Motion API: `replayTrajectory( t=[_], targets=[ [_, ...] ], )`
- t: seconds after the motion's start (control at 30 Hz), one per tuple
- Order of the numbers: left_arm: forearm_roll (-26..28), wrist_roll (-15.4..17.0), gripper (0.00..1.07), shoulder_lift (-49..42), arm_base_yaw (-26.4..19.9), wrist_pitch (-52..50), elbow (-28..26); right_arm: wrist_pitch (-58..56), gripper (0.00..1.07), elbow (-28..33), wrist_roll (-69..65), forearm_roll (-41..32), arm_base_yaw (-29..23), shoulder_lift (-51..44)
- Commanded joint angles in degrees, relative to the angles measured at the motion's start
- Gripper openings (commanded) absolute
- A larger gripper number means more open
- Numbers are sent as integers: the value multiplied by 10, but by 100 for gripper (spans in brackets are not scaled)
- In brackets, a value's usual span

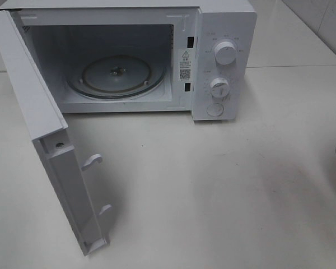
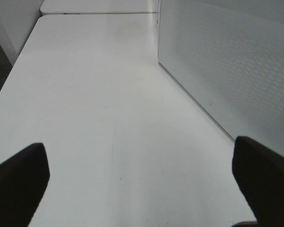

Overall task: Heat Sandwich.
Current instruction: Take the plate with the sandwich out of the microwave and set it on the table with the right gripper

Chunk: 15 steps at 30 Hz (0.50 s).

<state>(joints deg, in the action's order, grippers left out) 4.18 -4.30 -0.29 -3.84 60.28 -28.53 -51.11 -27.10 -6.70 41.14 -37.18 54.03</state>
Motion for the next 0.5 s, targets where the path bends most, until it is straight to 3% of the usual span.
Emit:
replayTrajectory(
  t=[0.03, 0.5],
  targets=[
    [4, 2, 101, -14, 1, -8, 2, -2, 0, -11, -67, 36, 3, 28],
    [4, 2, 101, -14, 1, -8, 2, -9, 0, -92, -187, 50, 3, 151]
  ],
)
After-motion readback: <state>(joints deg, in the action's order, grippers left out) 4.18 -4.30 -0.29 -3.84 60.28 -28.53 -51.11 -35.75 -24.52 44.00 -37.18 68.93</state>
